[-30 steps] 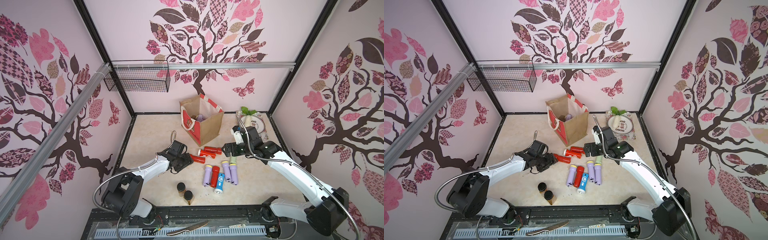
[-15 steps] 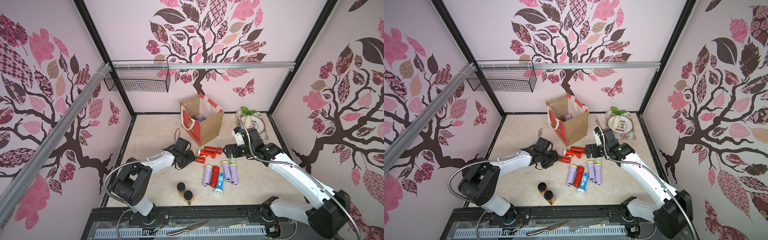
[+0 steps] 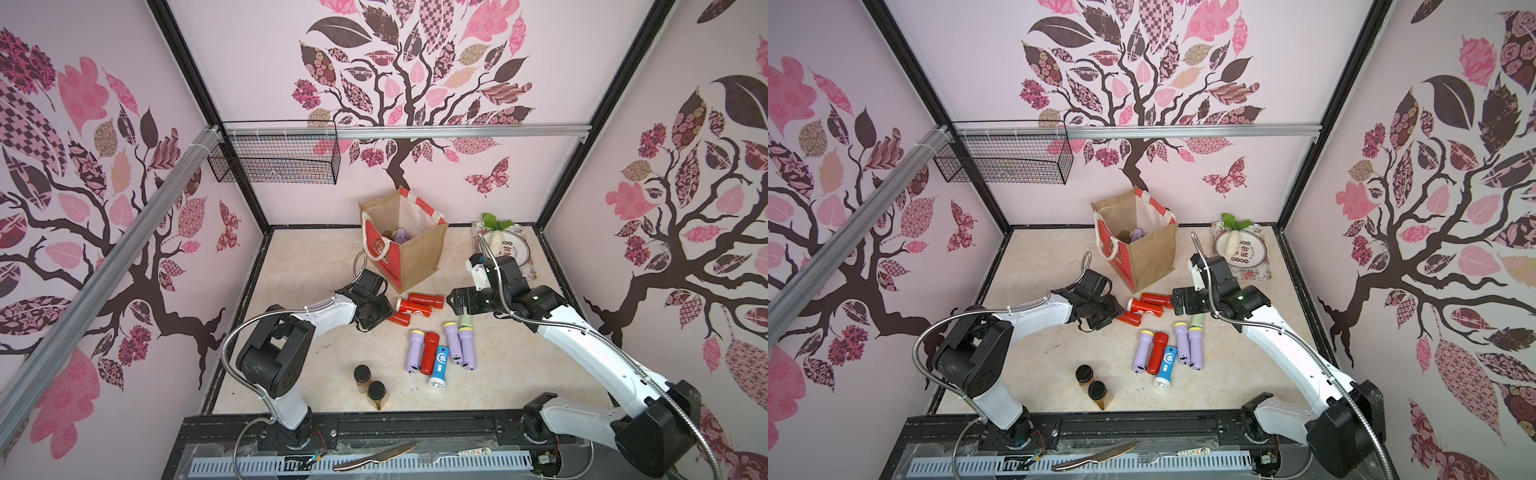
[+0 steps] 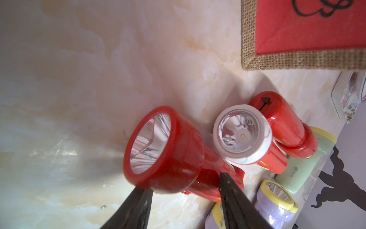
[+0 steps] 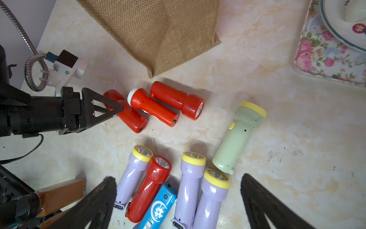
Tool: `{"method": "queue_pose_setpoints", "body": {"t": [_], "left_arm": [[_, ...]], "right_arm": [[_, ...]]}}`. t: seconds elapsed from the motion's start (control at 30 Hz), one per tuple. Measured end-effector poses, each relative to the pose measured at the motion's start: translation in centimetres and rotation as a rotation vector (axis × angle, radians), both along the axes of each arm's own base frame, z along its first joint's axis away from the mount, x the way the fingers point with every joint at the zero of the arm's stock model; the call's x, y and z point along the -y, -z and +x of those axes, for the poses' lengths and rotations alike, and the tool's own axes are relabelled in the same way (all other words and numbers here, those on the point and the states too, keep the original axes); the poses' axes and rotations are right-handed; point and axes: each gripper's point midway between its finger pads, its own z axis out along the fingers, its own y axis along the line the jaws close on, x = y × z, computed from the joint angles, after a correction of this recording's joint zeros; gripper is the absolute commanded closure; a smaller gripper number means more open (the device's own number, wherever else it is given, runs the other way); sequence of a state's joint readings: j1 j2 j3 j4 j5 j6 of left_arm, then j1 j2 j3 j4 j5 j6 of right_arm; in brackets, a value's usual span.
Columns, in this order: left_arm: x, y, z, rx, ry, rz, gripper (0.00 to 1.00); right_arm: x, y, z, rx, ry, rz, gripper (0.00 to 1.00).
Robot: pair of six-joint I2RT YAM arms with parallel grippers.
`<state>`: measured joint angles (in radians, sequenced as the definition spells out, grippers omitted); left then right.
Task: Put the flashlights into the tote bags
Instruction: Pick up the flashlight from the center of the board.
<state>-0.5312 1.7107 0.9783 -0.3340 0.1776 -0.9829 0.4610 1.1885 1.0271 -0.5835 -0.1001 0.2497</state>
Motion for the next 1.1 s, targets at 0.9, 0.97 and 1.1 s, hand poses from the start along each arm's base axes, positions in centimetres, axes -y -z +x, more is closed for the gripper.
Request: {"method": "queue_pose_setpoints", "body": {"t": [0.9,0.97,1.1], "left_arm": [[-0.8,1.5,2.0,0.043,0.021,0.152,0.42],[-1.1,1.5,1.9,0.043,0.028,0.168,0.45],[-2.0,1.7,1.3,0.036,0.051,0.220,0.50]], "right_arm": [[0.5,-0.1,0.4,0.004,0.016,0.001,0.00],[0.5,-0.1,0.4,0.005,0.016,0.001,0.00],[0.5,-0.1,0.4,0.005,0.017,-0.001,0.00]]}}
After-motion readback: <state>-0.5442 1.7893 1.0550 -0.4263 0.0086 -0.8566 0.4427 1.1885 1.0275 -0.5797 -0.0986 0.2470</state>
